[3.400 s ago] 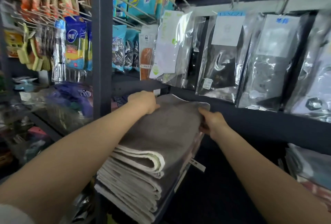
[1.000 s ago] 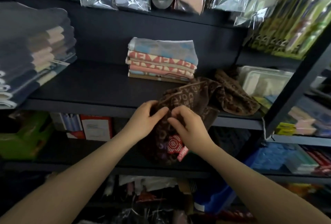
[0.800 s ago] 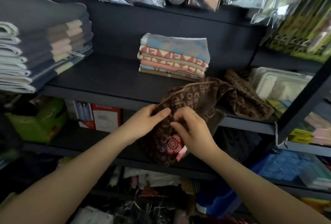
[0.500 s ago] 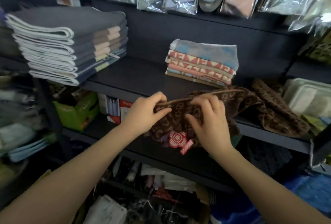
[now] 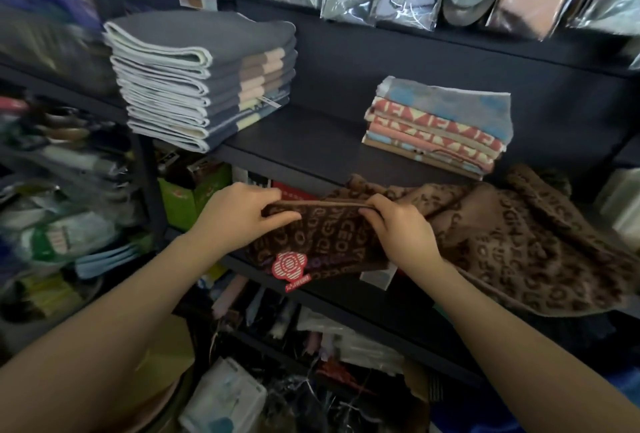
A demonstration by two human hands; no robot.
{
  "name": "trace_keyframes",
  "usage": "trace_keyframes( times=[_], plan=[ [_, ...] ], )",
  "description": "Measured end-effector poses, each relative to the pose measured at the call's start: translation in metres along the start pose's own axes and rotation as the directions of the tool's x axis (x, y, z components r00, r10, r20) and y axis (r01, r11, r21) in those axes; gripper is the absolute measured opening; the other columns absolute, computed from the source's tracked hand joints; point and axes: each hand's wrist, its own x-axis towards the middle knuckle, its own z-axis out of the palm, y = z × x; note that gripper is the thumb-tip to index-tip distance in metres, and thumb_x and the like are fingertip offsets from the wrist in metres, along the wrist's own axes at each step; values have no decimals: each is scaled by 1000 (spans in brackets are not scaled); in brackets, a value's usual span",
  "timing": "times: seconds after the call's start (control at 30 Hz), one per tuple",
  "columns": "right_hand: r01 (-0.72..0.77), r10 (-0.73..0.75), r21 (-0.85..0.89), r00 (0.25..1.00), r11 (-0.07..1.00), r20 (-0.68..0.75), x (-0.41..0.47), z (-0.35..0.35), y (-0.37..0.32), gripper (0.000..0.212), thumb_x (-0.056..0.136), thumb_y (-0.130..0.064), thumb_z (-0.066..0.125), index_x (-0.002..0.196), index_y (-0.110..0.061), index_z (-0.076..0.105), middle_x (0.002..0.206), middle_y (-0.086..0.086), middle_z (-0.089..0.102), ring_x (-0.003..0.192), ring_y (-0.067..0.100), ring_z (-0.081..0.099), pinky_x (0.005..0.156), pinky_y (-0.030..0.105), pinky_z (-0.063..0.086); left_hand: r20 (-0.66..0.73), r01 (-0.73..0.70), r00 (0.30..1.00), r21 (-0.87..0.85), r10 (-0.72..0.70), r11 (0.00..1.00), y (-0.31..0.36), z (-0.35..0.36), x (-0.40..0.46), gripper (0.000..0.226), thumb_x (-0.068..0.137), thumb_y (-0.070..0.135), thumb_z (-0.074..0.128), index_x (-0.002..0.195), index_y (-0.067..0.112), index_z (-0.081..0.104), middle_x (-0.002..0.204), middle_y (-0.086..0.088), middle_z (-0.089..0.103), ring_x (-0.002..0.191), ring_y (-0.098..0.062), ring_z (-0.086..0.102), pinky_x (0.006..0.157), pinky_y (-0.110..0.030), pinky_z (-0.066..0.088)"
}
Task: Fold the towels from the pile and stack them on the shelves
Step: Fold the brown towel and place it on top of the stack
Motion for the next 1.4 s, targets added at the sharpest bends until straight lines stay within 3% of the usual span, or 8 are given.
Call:
trace_keyframes(
  times=[0.13,0.23,0.4,0.57,0.77,1.0,1.23,1.4],
  plan=[
    [-85,59,405,995,910,74,2,13,-24,19,95,-19,48,84,-11,61,71,-7,58,66,4,55,62,19,44,194,280,948,-128,-253,952,-43,16,-32,44,88,45,50,63,10,50,57,0,47,54,-13,44,48,-22,28],
    [-195,31,575,959,795,282,1,25,-53,25,95,-18,50,76,-4,58,70,-2,55,68,7,52,67,27,39,320,506,839,-165,-439,847,-70,23,-56,29,92,27,53,72,7,58,66,-3,55,68,-21,55,51,-20,32],
    [-349,-56,659,858,666,511,-16,54,-112,26,94,-20,52,74,-8,64,70,1,59,66,9,54,68,27,40,128,604,796,-233,-591,762,-73,7,-67,34,97,26,45,71,8,56,69,-8,57,71,-23,54,57,-25,24],
    [-370,-32,705,874,605,486,-19,72,-151,20,91,-20,57,89,-10,73,87,5,72,77,11,63,73,27,49,109,320,945,-489,-307,811,-35,-38,-69,39,92,43,29,92,17,58,69,19,55,67,12,53,59,-6,34],
    [-385,88,693,902,610,423,-15,84,-153,18,84,-17,65,78,-4,75,73,19,69,59,8,54,56,24,38,386,52,921,-20,-41,998,-37,-43,-76,54,74,72,38,99,25,53,65,12,45,60,-5,47,47,-19,28],
    [-441,120,827,896,349,427,-31,95,-154,12,88,-13,60,79,-9,68,68,-5,66,61,-1,59,58,11,45,383,92,923,-167,-21,982,-48,-38,-85,33,89,50,35,80,25,53,68,12,52,66,-8,54,57,-27,36],
    [-406,83,772,903,488,422,-53,122,-124,19,90,-9,56,78,2,64,67,2,66,65,9,58,60,25,45,178,307,952,-587,-250,749,-34,-61,-64,33,91,29,44,62,15,48,56,1,47,56,-8,48,56,-14,34],
    [-468,274,567,876,677,397,-66,145,-93,25,97,-17,46,78,-19,61,74,-1,63,69,9,58,65,30,41,18,396,853,-673,-521,625,-34,-55,-55,31,96,23,46,76,3,57,68,-13,56,62,-8,52,60,-19,37]
  ],
)
